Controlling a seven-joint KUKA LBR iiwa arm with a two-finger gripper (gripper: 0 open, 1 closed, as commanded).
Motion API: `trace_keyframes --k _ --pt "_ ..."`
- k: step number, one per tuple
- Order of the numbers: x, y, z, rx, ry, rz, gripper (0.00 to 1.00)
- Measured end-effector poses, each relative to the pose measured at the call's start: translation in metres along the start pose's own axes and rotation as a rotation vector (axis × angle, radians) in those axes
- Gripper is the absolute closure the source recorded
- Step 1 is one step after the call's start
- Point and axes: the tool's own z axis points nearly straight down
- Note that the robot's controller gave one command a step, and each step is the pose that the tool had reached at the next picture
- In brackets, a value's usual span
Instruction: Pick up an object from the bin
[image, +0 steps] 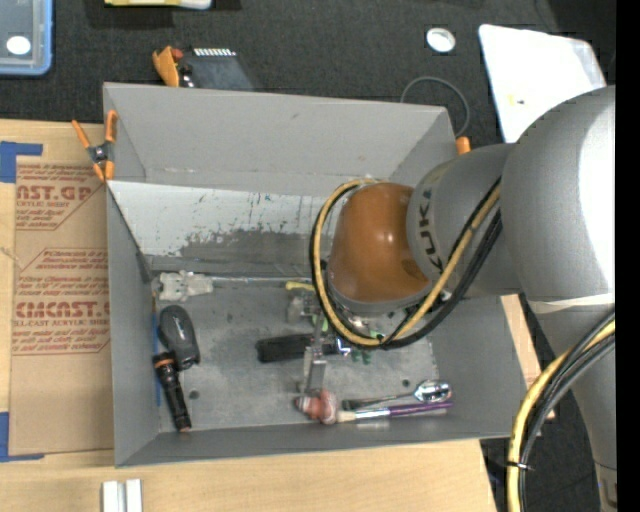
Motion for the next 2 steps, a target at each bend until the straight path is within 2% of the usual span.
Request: trace_keyframes --k 1,2 --pt "-0.0058 -0.0028 -0.0004 -0.001 -0.006 0.001 0.0" --pt "-0.0036 0.0002 -0.0023 -0.003 -0.007 0.0 1.0"
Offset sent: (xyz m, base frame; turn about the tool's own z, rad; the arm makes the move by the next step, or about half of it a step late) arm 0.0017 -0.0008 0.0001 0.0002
